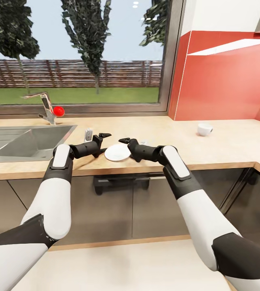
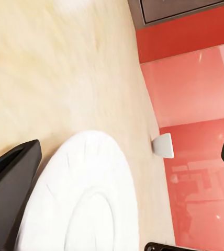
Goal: Set up a coffee station on the kitchen countertop: keep the coffee maker on the countertop, move the bottle of coffee from the kitchen shelf to the counter next to the coffee maker, place a paper coffee filter on top of the coffee maker, put the saucer next to the coffee maker with the coffee cup on the saucer, and place the electric kettle next to the coffee maker.
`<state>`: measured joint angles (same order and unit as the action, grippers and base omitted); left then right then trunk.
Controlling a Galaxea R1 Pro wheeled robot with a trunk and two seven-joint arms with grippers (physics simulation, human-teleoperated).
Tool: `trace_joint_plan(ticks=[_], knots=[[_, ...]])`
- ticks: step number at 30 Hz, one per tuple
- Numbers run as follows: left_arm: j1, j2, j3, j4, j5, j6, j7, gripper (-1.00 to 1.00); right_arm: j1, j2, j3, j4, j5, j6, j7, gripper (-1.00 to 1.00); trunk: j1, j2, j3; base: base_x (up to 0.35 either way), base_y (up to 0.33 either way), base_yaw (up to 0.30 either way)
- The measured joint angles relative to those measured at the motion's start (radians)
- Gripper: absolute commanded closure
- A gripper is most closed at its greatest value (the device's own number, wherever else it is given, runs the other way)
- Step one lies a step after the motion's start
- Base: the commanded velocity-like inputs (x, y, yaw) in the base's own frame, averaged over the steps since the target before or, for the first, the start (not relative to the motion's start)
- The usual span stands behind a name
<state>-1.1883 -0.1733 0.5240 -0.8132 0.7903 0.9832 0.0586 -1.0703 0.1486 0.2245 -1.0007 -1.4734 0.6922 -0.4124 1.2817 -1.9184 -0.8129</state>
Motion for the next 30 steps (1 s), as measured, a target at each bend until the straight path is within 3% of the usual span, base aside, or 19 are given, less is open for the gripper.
trace_joint_plan(ticks=[17, 18, 21, 23, 30], knots=[[0.0, 0.0, -0.002, 0.002, 0.006, 0.0, 0.001, -1.0, -0.001, 0.015, 0.008, 0.0, -0.001, -0.001, 0.001, -1.0, 0.0, 0.0, 0.0, 0.0, 0.0, 0.0], [0.0, 0.0, -0.002, 0.002, 0.007, 0.0, 0.001, -1.0, -0.001, 0.016, 0.008, 0.0, 0.0, 0.0, 0.002, 1.0, 0.0, 0.0, 0.0, 0.0, 0.0, 0.0], [0.0, 0.0, -0.001, 0.002, 0.008, 0.001, 0.002, -1.0, -0.001, 0.017, 0.009, 0.0, 0.002, 0.003, -0.001, 1.0, 0.0, 0.0, 0.0, 0.0, 0.0, 0.0], [0.0, 0.0, -0.001, -0.003, 0.0, 0.003, 0.004, -1.0, -0.001, 0.016, 0.008, 0.001, 0.027, 0.01, -0.001, 1.0, 0.0, 0.0, 0.0, 0.0, 0.0, 0.0], [0.0, 0.0, 0.0, -0.003, 0.0, 0.002, 0.004, -1.0, 0.0, 0.017, 0.008, 0.001, 0.017, 0.008, -0.001, 1.0, 0.0, 0.0, 0.0, 0.0, 0.0, 0.0]])
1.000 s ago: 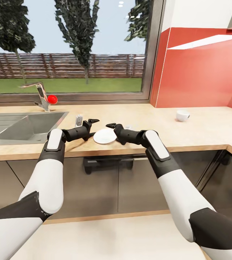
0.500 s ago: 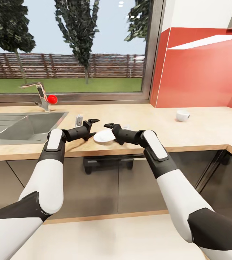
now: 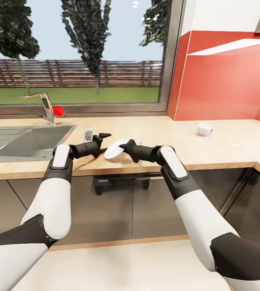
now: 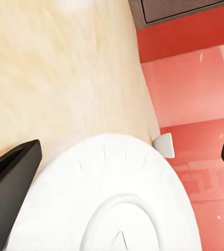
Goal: Set up a coffee station on the kitchen countertop: keep the coffee maker on the countertop, move the bottle of coffee from the kitchen shelf to the counter next to the coffee maker, place a paper coffee filter on top of the coffee maker, put the saucer next to the coffee maker with the coffee cup on the saucer, and place the electric kettle next to the coffee maker.
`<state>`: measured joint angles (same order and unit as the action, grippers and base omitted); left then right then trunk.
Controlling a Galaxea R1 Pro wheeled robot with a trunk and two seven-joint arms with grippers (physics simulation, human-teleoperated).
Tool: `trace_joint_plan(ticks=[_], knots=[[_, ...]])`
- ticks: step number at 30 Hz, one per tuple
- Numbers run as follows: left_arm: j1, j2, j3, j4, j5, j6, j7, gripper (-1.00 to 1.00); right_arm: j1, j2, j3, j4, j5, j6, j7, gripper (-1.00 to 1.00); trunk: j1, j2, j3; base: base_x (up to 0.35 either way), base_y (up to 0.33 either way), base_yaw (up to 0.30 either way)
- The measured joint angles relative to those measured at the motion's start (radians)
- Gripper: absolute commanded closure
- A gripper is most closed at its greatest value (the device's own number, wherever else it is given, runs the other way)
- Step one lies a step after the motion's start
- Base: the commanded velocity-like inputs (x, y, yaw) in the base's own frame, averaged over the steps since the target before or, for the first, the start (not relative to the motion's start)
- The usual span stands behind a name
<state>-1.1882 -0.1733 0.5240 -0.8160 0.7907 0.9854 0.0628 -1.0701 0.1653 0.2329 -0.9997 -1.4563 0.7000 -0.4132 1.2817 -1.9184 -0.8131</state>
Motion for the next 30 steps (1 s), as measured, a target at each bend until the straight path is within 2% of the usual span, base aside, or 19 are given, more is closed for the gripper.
trace_joint_plan(ticks=[9, 13, 19, 22, 24, 30], knots=[[-0.001, 0.0, -0.003, -0.013, -0.011, 0.001, 0.0, -1.0, 0.0, 0.0, 0.0, -0.001, -0.011, -0.003, 0.002, 1.0, 0.0, 0.0, 0.0, 0.0, 0.0, 0.0], [-0.004, 0.0, -0.004, -0.044, -0.026, 0.001, 0.001, -1.0, 0.0, 0.0, 0.0, -0.001, -0.011, -0.003, 0.002, 1.0, 0.0, 0.0, 0.0, 0.0, 0.0, 0.0], [-0.023, 0.0, -0.007, -0.147, -0.028, 0.001, 0.001, -1.0, 0.0, -0.001, 0.0, -0.001, -0.01, -0.003, 0.002, 1.0, 0.0, 0.0, 0.0, 0.0, 0.0, 0.0], [-0.024, 0.0, -0.065, -0.237, -0.026, 0.001, 0.001, -1.0, 0.0, -0.001, 0.0, 0.0, -0.01, -0.003, 0.002, 1.0, 0.0, 0.0, 0.0, -0.013, 0.0, 0.0], [-0.024, 0.0, -0.089, -0.272, -0.028, 0.001, 0.001, -1.0, 0.0, -0.001, 0.0, 0.0, -0.01, -0.003, 0.002, 1.0, 0.0, 0.0, 0.0, -0.183, 0.0, 0.0], [-0.024, 0.0, -0.106, -0.296, -0.029, 0.003, 0.0, -1.0, 0.0, -0.002, -0.001, -0.001, -0.006, -0.003, 0.023, 1.0, 0.001, 0.0, 0.0, -0.305, 0.0, 0.0]])
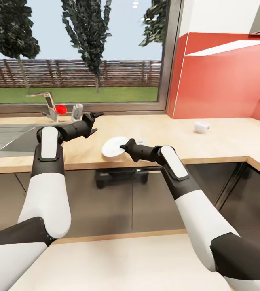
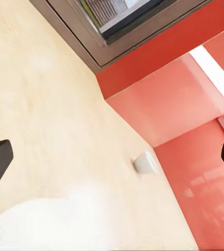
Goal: Set up a coffee station on the kitchen countertop: keep the coffee maker on the countertop, move the bottle of coffee from the kitchen shelf to the counter next to the coffee maker, place a paper coffee filter on top of the coffee maker, put the saucer next to the coffee maker with the coffee cup on the saucer, and place the electric kettle next to the coffee maker.
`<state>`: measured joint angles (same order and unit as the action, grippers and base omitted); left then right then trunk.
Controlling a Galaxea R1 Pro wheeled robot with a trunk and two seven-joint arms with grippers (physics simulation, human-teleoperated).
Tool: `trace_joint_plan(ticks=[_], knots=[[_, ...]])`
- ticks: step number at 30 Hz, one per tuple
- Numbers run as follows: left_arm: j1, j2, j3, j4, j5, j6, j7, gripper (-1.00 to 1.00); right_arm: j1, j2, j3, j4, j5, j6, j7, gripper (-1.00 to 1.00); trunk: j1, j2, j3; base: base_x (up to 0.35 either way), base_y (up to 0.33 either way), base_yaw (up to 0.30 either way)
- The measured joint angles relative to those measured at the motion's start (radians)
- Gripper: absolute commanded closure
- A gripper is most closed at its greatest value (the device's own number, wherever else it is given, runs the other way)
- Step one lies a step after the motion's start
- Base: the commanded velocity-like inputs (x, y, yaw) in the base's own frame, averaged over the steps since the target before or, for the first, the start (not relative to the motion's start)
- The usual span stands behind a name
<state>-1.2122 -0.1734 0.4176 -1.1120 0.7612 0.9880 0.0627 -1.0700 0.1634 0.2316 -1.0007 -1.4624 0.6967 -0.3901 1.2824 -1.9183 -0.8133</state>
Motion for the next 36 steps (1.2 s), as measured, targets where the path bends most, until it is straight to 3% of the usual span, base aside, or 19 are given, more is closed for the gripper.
trace_joint_plan(ticks=[5, 8, 9, 13, 20, 26, 36], knots=[[0.0, 0.0, -0.001, -0.002, 0.001, 0.003, -0.005, -1.0, 0.0, -0.006, -0.006, -0.007, 0.005, 0.0, 0.027, 1.0, 0.0, 0.0, 0.0, -0.195, 0.0, 0.0], [0.0, 0.0, -0.007, -0.003, 0.008, 0.005, -0.052, -1.0, 0.0, -0.009, -0.011, -0.01, 0.006, 0.0, 0.033, 1.0, 0.0, 0.0, 0.0, -0.229, 0.0, 0.0], [0.0, 0.0, -0.025, -0.002, 0.014, 0.006, -0.095, -1.0, 0.0, -0.01, -0.012, -0.011, 0.005, 0.0, 0.037, 1.0, 0.0, 0.0, 0.0, -0.171, 0.0, 0.0], [0.0, 0.0, -0.07, -0.003, 0.019, 0.006, -0.155, -1.0, 0.0, -0.028, -0.013, -0.019, 0.008, 0.0, 0.086, 1.0, -0.001, 0.0, 0.0, -0.049, 0.0, 0.0], [0.0, 0.0, -0.078, -0.003, 0.019, 0.006, -0.171, -1.0, 0.0, -0.058, -0.015, -0.024, 0.008, 0.0, 0.097, 1.0, -0.001, 0.0, 0.0, -0.006, 0.0, 0.0], [0.0, 0.0, -0.078, -0.003, 0.019, 0.006, -0.172, -1.0, 0.0, -0.063, -0.014, -0.112, 0.007, -0.001, 0.097, 1.0, -0.001, 0.0, 0.0, 0.0, 0.0, 0.0], [0.0, 0.0, -0.079, -0.003, 0.019, 0.006, -0.172, -1.0, 0.0, -0.072, -0.012, -0.123, 0.012, 0.0, 0.097, 1.0, 0.0, 0.0, 0.0, -0.141, 0.0, 0.0]])
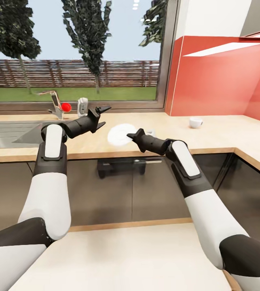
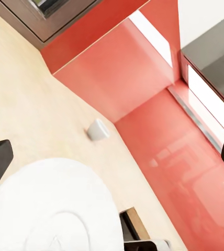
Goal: Set up a coffee station on the kitchen countertop: keep the coffee maker on the countertop, move the bottle of coffee from the kitchen shelf to the counter next to the coffee maker, place a paper coffee filter on top of the coffee maker, put the saucer next to the coffee maker with the coffee cup on the saucer, and place the electric kettle next to the coffee maker.
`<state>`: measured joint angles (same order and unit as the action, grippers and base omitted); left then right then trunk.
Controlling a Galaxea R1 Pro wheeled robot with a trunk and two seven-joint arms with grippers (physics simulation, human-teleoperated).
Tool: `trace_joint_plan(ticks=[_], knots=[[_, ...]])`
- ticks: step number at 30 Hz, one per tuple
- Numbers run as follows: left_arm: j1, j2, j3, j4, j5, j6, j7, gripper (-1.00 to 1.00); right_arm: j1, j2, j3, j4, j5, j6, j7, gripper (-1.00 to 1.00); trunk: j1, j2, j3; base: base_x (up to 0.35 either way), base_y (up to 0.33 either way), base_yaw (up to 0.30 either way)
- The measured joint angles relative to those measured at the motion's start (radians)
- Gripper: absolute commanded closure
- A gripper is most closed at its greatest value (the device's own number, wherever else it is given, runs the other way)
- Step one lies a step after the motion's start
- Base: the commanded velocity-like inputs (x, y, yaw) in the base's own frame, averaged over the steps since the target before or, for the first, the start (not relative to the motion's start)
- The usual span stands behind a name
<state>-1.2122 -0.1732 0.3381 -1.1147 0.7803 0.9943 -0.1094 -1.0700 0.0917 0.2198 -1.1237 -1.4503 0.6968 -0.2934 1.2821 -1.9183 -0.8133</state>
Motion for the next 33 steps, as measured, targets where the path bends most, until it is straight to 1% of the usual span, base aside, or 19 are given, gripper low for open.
trace_joint_plan(ticks=[4, 6, 9, 11, 13, 14, 16, 17, 18, 20, 24, 25, 26, 27, 28, 30, 31, 32, 33], knots=[[0.0, 0.0, -0.001, 0.0, 0.0, 0.002, -0.005, -1.0, 0.0, -0.005, 0.0, 0.0, 0.0, 0.0, 0.0, 1.0, 0.0, 0.0, 0.0, -0.043, 0.0, 0.0], [0.0, 0.0, -0.013, -0.001, 0.001, 0.005, -0.038, -1.0, 0.0, -0.007, -0.001, 0.0, 0.0, 0.0, 0.0, 1.0, 0.0, 0.0, 0.0, -0.015, 0.0, 0.0], [0.0, 0.0, -0.039, 0.001, 0.0, 0.006, -0.133, -1.0, 0.0, -0.019, -0.001, 0.0, 0.001, 0.0, 0.0, 1.0, 0.0, 0.0, 0.0, -0.007, 0.0, 0.0], [0.001, 0.0, -0.06, 0.005, -0.001, 0.007, -0.224, -1.0, 0.0, -0.041, -0.002, 0.0, 0.002, 0.0, 0.0, 1.0, 0.0, 0.0, 0.0, -0.003, 0.0, 0.0], [0.001, 0.0, -0.088, 0.007, -0.002, 0.008, -0.272, -1.0, 0.0, -0.052, -0.004, 0.0, 0.001, 0.0, 0.0, 1.0, 0.0, 0.0, 0.0, -0.001, 0.0, 0.0], [0.002, 0.007, -0.099, 0.007, -0.003, 0.008, -0.288, -1.0, 0.0, -0.055, -0.006, 0.0, 0.001, 0.0, 0.0, 1.0, 0.0, 0.0, 0.0, 0.0, 0.0, 0.0], [0.005, 0.03, -0.133, 0.007, -0.003, 0.009, -0.364, -1.0, 0.0, -0.071, -0.026, 0.0, 0.003, 0.0, 0.0, 1.0, 0.0, 0.0, 0.0, 0.0, 0.0, 0.0], [0.007, 0.037, -0.139, 0.007, -0.004, 0.009, -0.386, -1.0, 0.0, -0.076, -0.032, 0.0, 0.001, 0.0, 0.0, 1.0, 0.0, 0.0, 0.0, 0.0, 0.0, 0.0], [0.017, 0.051, -0.153, 0.006, -0.004, 0.01, -0.427, -1.0, 0.0, -0.082, -0.04, 0.0, 0.002, 0.0, 0.0, 1.0, 0.0, 0.0, 0.0, 0.0, 0.0, 0.0], [0.035, 0.068, -0.173, 0.003, -0.005, 0.01, -0.469, -1.0, 0.0, -0.088, -0.047, 0.0, 0.001, 0.0, 0.0, 1.0, 0.0, 0.0, 0.0, 0.0, 0.0, 0.0], [0.119, 0.127, -0.261, -0.025, -0.006, 0.01, -0.608, -1.0, 0.0, -0.122, -0.068, 0.002, 0.002, 0.002, -0.001, 1.0, 0.0, 0.0, 0.0, 0.0, 0.0, 0.0], [0.155, 0.148, -0.29, -0.041, -0.008, 0.009, -0.66, -1.0, 0.0, -0.134, -0.071, 0.002, 0.002, 0.002, -0.001, 1.0, 0.0, 0.0, 0.0, 0.0, 0.0, 0.0], [0.177, 0.161, -0.304, -0.049, -0.007, 0.01, -0.687, -1.0, 0.0, -0.139, -0.073, 0.003, 0.001, 0.001, -0.001, 1.0, 0.0, 0.0, 0.0, 0.0, 0.0, 0.0], [0.218, 0.187, -0.326, -0.067, -0.011, 0.009, -0.74, -1.0, 0.0, -0.145, -0.075, 0.002, 0.001, 0.001, 0.0, 1.0, 0.0, 0.0, 0.0, 0.0, 0.0, 0.0], [0.242, 0.2, -0.337, -0.079, -0.01, 0.01, -0.768, -1.0, 0.0, -0.148, -0.076, 0.002, 0.0, 0.001, 0.0, 1.0, 0.0, 0.0, 0.0, 0.0, 0.0, 0.0], [0.34, 0.252, -0.372, -0.128, -0.015, 0.008, -0.863, -1.0, 0.0, -0.154, -0.077, 0.002, 0.0, 0.001, -0.001, 1.0, 0.0, 0.0, 0.0, 0.0, 0.0, 0.0], [0.448, 0.336, -0.402, -0.179, -0.006, 0.01, -0.936, -1.0, 0.0, -0.157, -0.077, 0.004, 0.0, 0.001, 0.0, 1.0, 0.0, 0.0, 0.0, 0.0, 0.0, 0.0], [0.572, 0.36, -0.407, -0.183, -0.017, 0.005, -0.948, -1.0, 0.0, -0.158, -0.077, 0.004, 0.001, 0.001, 0.0, 1.0, 0.0, 0.0, 0.0, 0.0, 0.0, 0.0], [0.605, 0.392, -0.41, -0.191, -0.014, 0.005, -0.967, -1.0, 0.0, -0.158, -0.078, 0.004, -0.001, 0.001, 0.0, 1.0, 0.0, 0.0, 0.0, 0.0, 0.0, 0.0]])
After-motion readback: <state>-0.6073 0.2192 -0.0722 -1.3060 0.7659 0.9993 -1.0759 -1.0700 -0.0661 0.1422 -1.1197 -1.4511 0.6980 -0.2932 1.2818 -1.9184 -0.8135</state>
